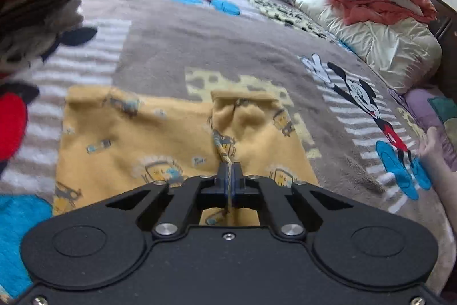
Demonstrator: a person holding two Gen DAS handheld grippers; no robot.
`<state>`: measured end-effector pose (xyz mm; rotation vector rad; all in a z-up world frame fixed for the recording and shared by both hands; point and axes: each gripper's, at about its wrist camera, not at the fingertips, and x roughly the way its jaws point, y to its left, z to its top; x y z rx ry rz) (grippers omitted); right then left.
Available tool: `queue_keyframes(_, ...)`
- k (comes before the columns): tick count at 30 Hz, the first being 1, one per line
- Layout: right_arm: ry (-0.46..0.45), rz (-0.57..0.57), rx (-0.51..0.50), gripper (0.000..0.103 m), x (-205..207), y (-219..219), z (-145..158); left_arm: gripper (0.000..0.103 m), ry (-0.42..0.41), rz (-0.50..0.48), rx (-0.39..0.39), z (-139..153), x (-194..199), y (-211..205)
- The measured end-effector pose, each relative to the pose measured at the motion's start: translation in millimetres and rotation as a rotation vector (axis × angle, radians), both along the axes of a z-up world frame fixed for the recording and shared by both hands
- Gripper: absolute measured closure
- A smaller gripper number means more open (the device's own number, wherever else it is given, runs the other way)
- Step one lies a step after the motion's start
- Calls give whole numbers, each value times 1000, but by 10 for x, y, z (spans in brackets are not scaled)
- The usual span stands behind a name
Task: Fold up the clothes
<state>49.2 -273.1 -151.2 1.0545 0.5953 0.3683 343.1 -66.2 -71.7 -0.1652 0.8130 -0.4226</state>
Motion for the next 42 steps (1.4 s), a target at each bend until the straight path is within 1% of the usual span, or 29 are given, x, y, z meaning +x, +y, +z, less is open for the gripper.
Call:
queue_keyframes(1,-1,3,-3,101,24,4,7,103,-16,6,4,30,-8,8)
queue_keyframes(3,0,6,-12,101,53,15,19,103,-19,-7,22,26,6,-1)
queue_keyframes(5,2,7,-21,101,69,19,29,102,-24,-1,85,5,-4,-20)
queue_keyframes(6,3,7,-24,102,74,19,33,102,-39,14,83,32,-43,9)
queue_keyframes(8,2,6,-25,102,58,20,29,102,-68,27,56,113,-191,99)
queue_keyframes(9,2,5,-24,102,51,20,25,102,-74,36,39,150,-283,153)
queue_keyframes(11,1,1,-18,102,46,19,-6,102,-44,86,-20,176,-491,306)
queue_keyframes(13,0,-1,-14,102,49,20,-18,102,-3,128,-102,142,-706,444)
queue_keyframes(14,0,-2,-13,102,52,18,-20,102,29,152,-144,96,-804,499)
queue_keyframes(17,-2,0,-16,102,97,15,-30,102,136,181,-269,-79,-941,542)
queue_keyframes(18,-2,0,-17,102,102,21,-29,102,158,184,-301,-119,-957,525)
queue_keyframes(21,-6,-2,-18,102,110,31,-30,102,179,210,-321,-179,-959,464)
queue_keyframes(23,-8,0,-25,102,121,43,-24,103,155,222,-339,-160,-970,454)
queue_keyframes(24,-9,1,-30,102,128,51,-18,103,108,221,-338,-102,-1006,458)
queue_keyframes(25,-10,3,-36,102,135,58,-12,103,68,213,-317,-50,-1036,448)
queue_keyframes(27,-8,9,-48,103,147,65,-6,103,49,203,-205,-39,-1041,367)
queue_keyframes(29,-5,13,-58,103,161,71,-3,103,52,202,-170,-114,-1038,355)
queue_keyframes(32,-8,8,-62,103,169,69,23,102,5,182,-183,-71,-1135,374)
queue_keyframes(33,-12,5,-67,98,162,66,40,101,-17,169,-187,-32,-1178,377)
queue_keyframes(34,-28,0,-90,92,122,54,90,97,-40,153,-184,0,-1219,382)
queue_keyframes(37,-85,-19,-197,88,-44,17,290,96,-118,90,-105,113,-1320,276)
queue_keyframes(40,-173,-32,-388,88,-147,51,525,96,-142,-20,-102,123,-1380,188)
queue_keyframes(42,-271,2,-510,88,-143,162,634,96,-135,-46,-74,54,-1372,114)
